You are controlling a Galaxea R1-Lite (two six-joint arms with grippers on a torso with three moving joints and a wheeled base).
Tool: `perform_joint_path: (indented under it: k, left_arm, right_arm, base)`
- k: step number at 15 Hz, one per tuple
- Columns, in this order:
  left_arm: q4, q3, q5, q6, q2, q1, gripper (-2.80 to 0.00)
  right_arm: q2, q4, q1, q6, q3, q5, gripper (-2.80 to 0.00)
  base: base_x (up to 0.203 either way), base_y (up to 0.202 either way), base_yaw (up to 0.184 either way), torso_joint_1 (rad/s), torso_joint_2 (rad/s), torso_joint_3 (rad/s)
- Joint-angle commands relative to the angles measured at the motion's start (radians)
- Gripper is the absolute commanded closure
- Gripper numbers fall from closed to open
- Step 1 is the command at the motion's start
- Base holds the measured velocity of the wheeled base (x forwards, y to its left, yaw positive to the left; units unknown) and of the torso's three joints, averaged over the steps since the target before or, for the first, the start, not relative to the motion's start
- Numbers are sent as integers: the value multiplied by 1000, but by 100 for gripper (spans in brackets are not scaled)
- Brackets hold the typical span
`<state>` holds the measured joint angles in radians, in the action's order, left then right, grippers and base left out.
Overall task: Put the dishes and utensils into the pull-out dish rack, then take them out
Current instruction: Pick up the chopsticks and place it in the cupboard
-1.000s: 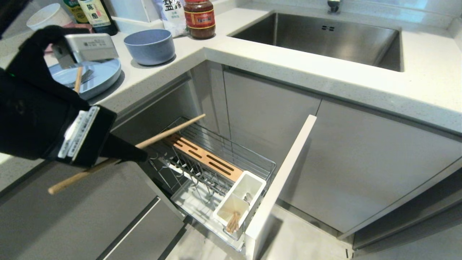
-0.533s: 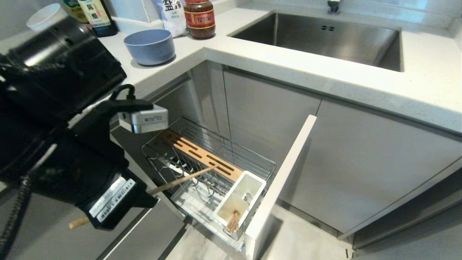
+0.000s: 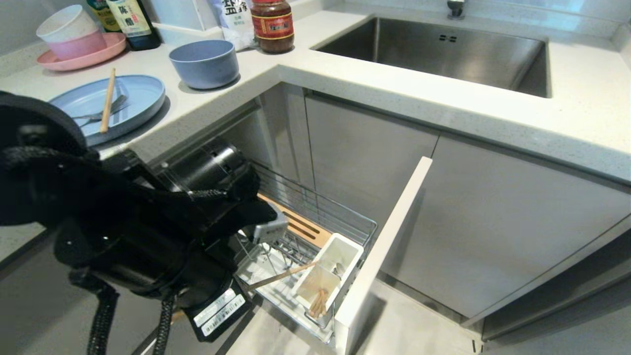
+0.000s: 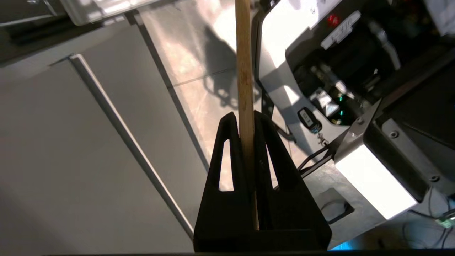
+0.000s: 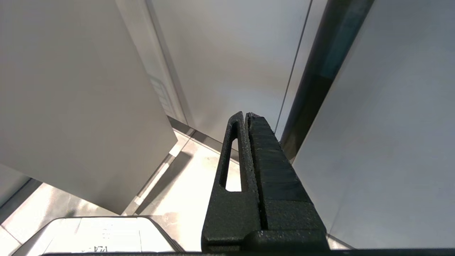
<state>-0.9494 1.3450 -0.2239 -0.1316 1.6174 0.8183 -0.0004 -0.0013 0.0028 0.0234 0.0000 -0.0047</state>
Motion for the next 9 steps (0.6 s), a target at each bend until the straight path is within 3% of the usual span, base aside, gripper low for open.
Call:
perform_joint_path:
  k: [1,9]
  left_arm:
    - [18,-18,-3,-4,80,1,0]
    - [93,-12,-28,-5,215,-2,0]
  right_arm:
    - [-4,0,0,0,2,0,0]
    - [-4,0,0,0,2,0,0]
  base:
    - [0,0,0,0,0,0]
    - [0,0,0,0,0,0]
